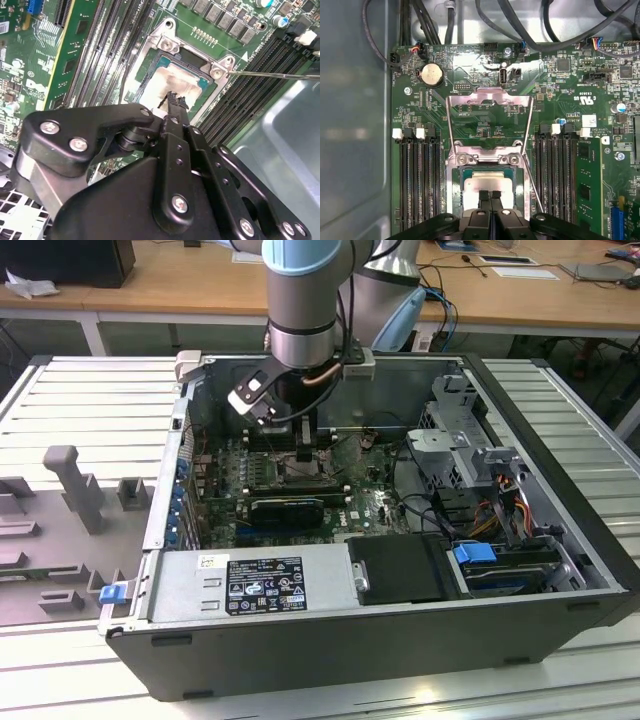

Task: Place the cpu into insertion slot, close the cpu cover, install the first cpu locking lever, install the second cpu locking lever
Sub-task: 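Place the cpu into insertion slot, then close the cpu cover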

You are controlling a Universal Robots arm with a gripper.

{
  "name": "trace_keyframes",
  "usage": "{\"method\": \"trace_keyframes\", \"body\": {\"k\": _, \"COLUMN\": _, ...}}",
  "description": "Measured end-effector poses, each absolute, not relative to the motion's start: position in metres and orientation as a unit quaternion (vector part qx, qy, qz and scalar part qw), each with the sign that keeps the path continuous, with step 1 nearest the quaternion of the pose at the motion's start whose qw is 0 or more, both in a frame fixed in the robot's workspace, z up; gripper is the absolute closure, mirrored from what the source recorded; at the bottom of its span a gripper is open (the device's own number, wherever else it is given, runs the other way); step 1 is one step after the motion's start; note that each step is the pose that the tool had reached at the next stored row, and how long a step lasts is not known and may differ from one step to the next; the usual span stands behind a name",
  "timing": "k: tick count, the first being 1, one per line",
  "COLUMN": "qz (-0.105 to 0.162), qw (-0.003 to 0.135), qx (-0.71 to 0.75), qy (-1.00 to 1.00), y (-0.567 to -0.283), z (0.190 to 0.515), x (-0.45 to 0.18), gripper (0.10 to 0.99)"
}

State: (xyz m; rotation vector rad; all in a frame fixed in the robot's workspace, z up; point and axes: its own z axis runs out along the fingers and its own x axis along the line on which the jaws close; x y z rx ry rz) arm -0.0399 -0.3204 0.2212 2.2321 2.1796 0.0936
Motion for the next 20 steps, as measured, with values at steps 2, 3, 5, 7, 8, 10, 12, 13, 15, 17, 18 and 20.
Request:
{"method": "trace_keyframes", "body": {"k": 2, "qz": 0.03, "qw": 0.01, "qx": 0.715, "qy": 0.698, "y": -0.32, "z": 0.222, "x": -0.04, "gripper": 0.98}}
{"method": "trace_keyframes", "body": {"k": 3, "qz": 0.03, "qw": 0.01, "qx": 0.715, "qy": 0.698, "y": -0.32, "z": 0.223, "x": -0.04, "gripper": 0.98}}
{"method": "trace_keyframes", "body": {"k": 5, "qz": 0.03, "qw": 0.01, "qx": 0.715, "qy": 0.698, "y": -0.32, "z": 0.225, "x": -0.04, "gripper": 0.98}}
{"method": "trace_keyframes", "body": {"k": 7, "qz": 0.03, "qw": 0.01, "qx": 0.715, "qy": 0.698, "y": -0.32, "z": 0.228, "x": -0.04, "gripper": 0.98}}
{"method": "trace_keyframes", "body": {"k": 8, "qz": 0.03, "qw": 0.01, "qx": 0.715, "qy": 0.698, "y": -0.32, "z": 0.228, "x": -0.039, "gripper": 0.98}}
{"method": "trace_keyframes", "body": {"k": 10, "qz": 0.03, "qw": 0.01, "qx": 0.715, "qy": 0.698, "y": -0.32, "z": 0.228, "x": -0.035, "gripper": 0.98}}
{"method": "trace_keyframes", "body": {"k": 12, "qz": 0.03, "qw": 0.01, "qx": 0.715, "qy": 0.698, "y": -0.32, "z": 0.23, "x": -0.035, "gripper": 0.98}}
{"method": "trace_keyframes", "body": {"k": 13, "qz": 0.03, "qw": 0.01, "qx": 0.715, "qy": 0.698, "y": -0.32, "z": 0.232, "x": -0.035, "gripper": 0.98}}
{"method": "trace_keyframes", "body": {"k": 15, "qz": 0.03, "qw": 0.01, "qx": 0.715, "qy": 0.698, "y": -0.32, "z": 0.237, "x": -0.035, "gripper": 0.98}}
{"method": "trace_keyframes", "body": {"k": 17, "qz": 0.03, "qw": 0.01, "qx": 0.715, "qy": 0.698, "y": -0.32, "z": 0.238, "x": -0.035, "gripper": 0.98}}
{"method": "trace_keyframes", "body": {"k": 18, "qz": 0.03, "qw": 0.01, "qx": 0.715, "qy": 0.698, "y": -0.32, "z": 0.239, "x": -0.035, "gripper": 0.98}}
{"method": "trace_keyframes", "body": {"k": 20, "qz": 0.03, "qw": 0.01, "qx": 0.715, "qy": 0.698, "y": -0.321, "z": 0.242, "x": -0.035, "gripper": 0.98}}
